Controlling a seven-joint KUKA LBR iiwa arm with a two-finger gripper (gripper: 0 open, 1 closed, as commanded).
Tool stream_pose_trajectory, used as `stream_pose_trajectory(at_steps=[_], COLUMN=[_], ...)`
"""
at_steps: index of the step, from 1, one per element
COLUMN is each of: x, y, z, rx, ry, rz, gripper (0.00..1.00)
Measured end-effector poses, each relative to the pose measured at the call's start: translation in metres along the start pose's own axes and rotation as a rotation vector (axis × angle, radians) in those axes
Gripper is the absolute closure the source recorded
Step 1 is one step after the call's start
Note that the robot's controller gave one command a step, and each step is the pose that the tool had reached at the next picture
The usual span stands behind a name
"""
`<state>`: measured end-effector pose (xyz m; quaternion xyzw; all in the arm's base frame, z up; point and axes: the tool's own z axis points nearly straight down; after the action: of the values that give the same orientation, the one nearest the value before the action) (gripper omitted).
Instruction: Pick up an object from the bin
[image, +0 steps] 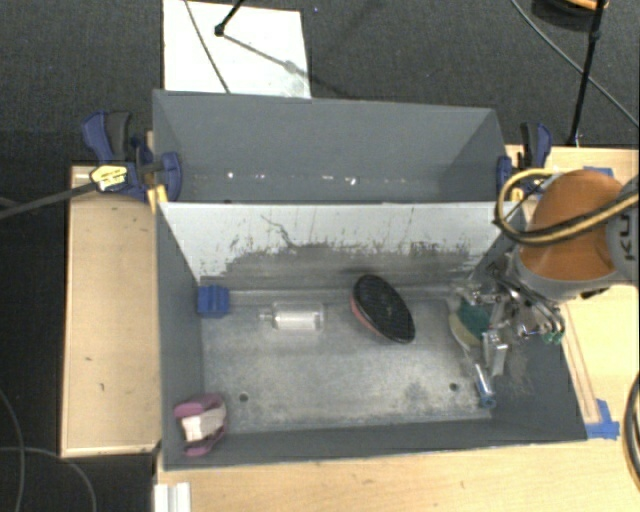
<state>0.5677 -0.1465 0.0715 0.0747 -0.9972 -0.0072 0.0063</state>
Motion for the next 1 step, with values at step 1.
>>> stream_pose_trajectory(at_steps=[1], x=[-0.0023], y=[0.0004], z=[-0.0035], rx=[0.004], ry=[-0.008], rz=[-0.006], gripper=[1.0])
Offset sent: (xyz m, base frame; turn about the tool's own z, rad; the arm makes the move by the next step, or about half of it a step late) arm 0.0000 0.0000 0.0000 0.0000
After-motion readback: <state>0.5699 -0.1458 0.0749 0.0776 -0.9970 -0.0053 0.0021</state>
